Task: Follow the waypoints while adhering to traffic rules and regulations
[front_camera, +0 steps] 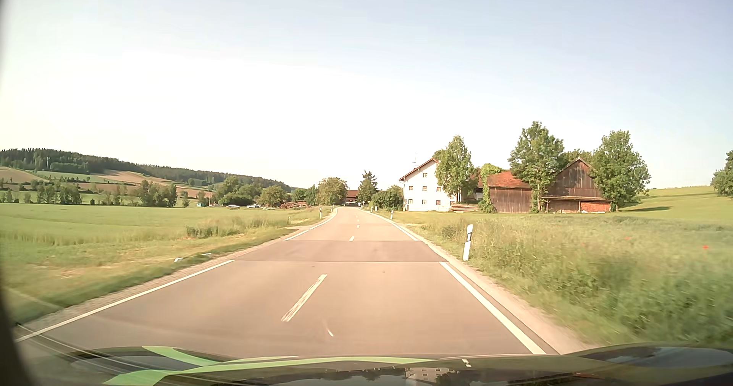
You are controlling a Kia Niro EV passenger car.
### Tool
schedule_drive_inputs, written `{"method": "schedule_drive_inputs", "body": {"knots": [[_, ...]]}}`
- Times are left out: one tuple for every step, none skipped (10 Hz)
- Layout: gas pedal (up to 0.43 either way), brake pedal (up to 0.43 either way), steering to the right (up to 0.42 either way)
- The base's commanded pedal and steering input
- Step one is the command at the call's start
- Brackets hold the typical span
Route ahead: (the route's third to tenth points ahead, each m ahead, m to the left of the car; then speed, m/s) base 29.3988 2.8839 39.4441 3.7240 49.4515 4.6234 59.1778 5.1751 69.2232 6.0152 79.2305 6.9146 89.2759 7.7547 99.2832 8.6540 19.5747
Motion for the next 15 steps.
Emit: {"method": "schedule_drive_inputs", "body": {"knots": [[0.138, 0.0, -0.014], [0.13, 0.0, -0.014], [0.13, 0.0, -0.014], [0.13, 0.0, -0.013], [0.13, 0.0, -0.013], [0.13, 0.0, -0.013], [0.13, 0.0, -0.012], [0.138, 0.0, -0.012], [0.15, 0.0, -0.012], [0.15, 0.0, -0.012], [0.15, 0.0, -0.012], [0.138, 0.0, -0.012], [0.11, 0.0, -0.012], [0.098, 0.0, -0.012], [0.098, 0.0, -0.011]]}}
